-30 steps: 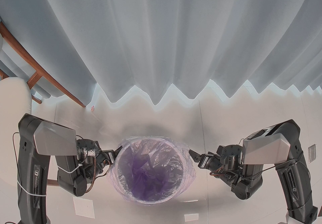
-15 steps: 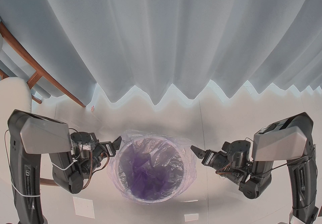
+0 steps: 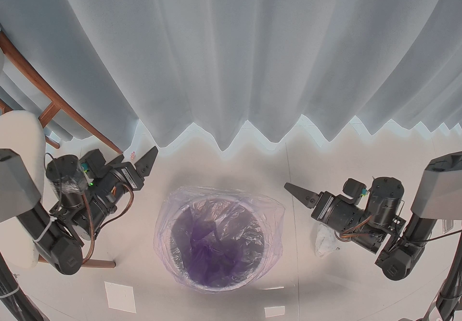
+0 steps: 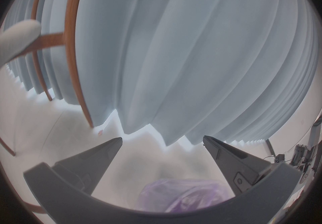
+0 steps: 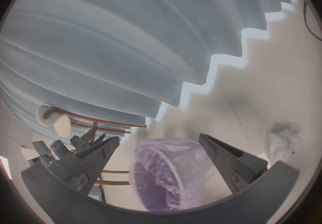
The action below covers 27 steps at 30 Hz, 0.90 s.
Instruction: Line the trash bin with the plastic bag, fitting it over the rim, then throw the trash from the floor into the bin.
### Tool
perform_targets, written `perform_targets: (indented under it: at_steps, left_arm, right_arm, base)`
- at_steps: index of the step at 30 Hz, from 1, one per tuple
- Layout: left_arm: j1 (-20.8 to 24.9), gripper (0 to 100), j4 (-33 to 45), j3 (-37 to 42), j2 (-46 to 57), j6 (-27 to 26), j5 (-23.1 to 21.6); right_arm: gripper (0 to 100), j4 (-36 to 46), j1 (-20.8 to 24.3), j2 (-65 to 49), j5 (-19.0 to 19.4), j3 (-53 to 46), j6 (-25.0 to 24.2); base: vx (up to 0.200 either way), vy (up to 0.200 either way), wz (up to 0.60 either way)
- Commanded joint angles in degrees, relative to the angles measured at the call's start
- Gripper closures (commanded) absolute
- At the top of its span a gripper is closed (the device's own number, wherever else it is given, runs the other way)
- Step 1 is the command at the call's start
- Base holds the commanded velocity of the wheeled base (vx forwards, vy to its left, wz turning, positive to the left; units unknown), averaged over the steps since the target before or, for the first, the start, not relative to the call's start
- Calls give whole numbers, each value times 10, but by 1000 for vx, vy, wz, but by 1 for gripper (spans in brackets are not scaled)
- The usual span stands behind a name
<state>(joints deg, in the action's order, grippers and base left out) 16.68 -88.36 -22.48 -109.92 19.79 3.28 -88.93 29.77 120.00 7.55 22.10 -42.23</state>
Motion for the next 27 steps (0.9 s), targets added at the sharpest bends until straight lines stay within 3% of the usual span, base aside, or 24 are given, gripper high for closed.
perform_targets:
  at_steps: [1,3,5,6,8,16,23,27]
  left_arm:
    - [27,0,-1,16,133,8,-15]
    - [31,0,-1,25,167,25,-27]
    - [27,0,-1,24,188,43,-65]
    - [23,0,-1,23,196,56,-95]
    - [20,0,0,25,202,68,-112]
    - [16,0,0,33,206,72,-117]
    - [18,0,-1,39,202,72,-117]
    - [16,0,-1,39,191,72,-117]
  right_arm:
    - [0,-10,4,-127,46,-36,7]
    - [0,-10,4,-160,67,-45,6]
    - [0,-8,4,-179,81,-50,5]
    - [0,-9,6,-181,82,-50,5]
    - [0,-9,14,-180,82,-50,6]
    - [0,-9,30,-153,80,-50,14]
    - [0,-10,30,-119,77,-51,64]
    - [0,-11,29,-115,77,-51,69]
  base:
    - [0,0,0]
    - [0,0,0]
    - [0,0,0]
    - [-200,0,0]
    - [-200,0,0]
    - [-200,0,0]
    - [-200,0,0]
    - [-200,0,0]
